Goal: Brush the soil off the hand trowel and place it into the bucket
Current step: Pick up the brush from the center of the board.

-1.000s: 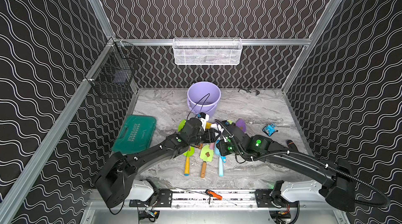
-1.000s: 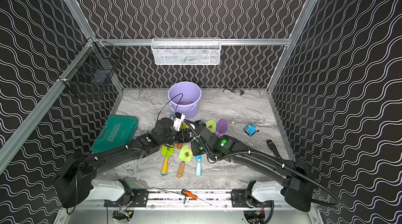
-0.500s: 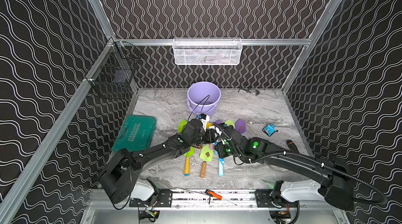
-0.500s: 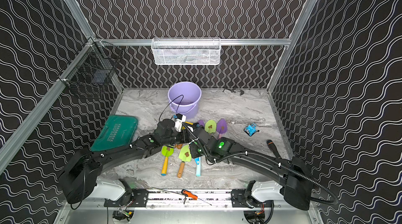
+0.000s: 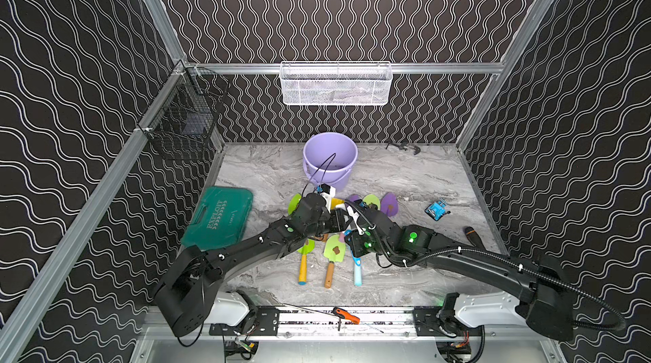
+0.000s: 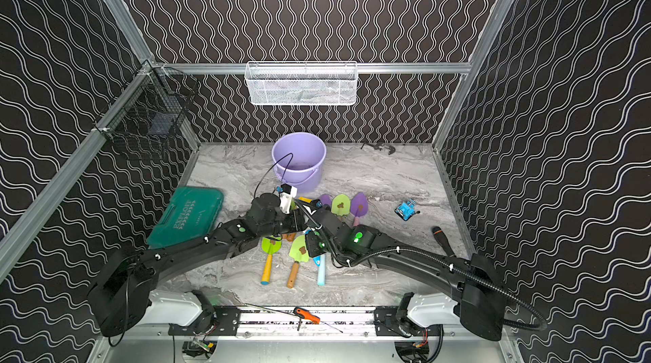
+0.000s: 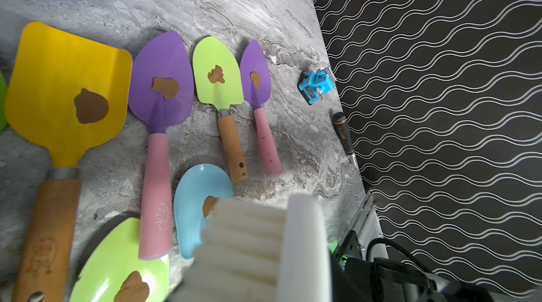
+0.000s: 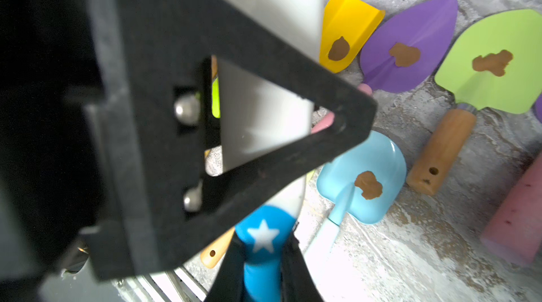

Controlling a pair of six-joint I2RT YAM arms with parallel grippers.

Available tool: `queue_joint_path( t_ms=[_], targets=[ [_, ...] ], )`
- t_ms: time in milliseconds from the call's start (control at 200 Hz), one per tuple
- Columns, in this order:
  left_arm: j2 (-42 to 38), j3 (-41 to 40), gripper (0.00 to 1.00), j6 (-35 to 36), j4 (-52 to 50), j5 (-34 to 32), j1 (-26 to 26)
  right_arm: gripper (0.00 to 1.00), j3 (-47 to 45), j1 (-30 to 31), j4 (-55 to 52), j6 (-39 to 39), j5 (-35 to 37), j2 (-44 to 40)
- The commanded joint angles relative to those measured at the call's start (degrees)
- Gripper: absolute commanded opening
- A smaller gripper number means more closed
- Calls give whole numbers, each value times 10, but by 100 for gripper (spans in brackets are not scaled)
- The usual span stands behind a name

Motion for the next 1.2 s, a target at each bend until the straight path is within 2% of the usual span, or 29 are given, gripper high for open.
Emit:
queue_joint_path(
  t_ms=[0,110,200,240,275,385,435,671,841,916,1196],
  targets=[
    [-8,-11,31,4,-16,-19,1,0,-1,-1,19,9,37,-3],
    [-14,-18,23,-5,-13,-19,4,1,-3,-1,35,10,42,-10],
    [-14,-25,14,-24,-5,-11,7,16,-6,-2,48,10,48,-15],
    [-12,-28,13,-35,2,-4,10,32,-7,-1,57,9,48,-19],
    [-12,-32,10,-46,9,1,12,40,-10,-1,63,9,49,-22],
    [-12,-38,5,-65,22,7,14,58,-26,-2,90,12,51,-40],
    [-15,-39,4,-72,20,8,14,62,-33,-2,99,14,52,-48],
    [-46,-52,3,-140,16,17,44,63,-76,-2,138,36,52,-94],
    [-52,-69,4,-218,44,45,74,61,-149,-1,236,50,26,-160],
    [-53,-74,4,-242,56,46,76,62,-193,-1,310,49,8,-179],
    [-63,-58,4,-252,42,41,76,63,-196,0,359,40,-39,-142]
  ],
)
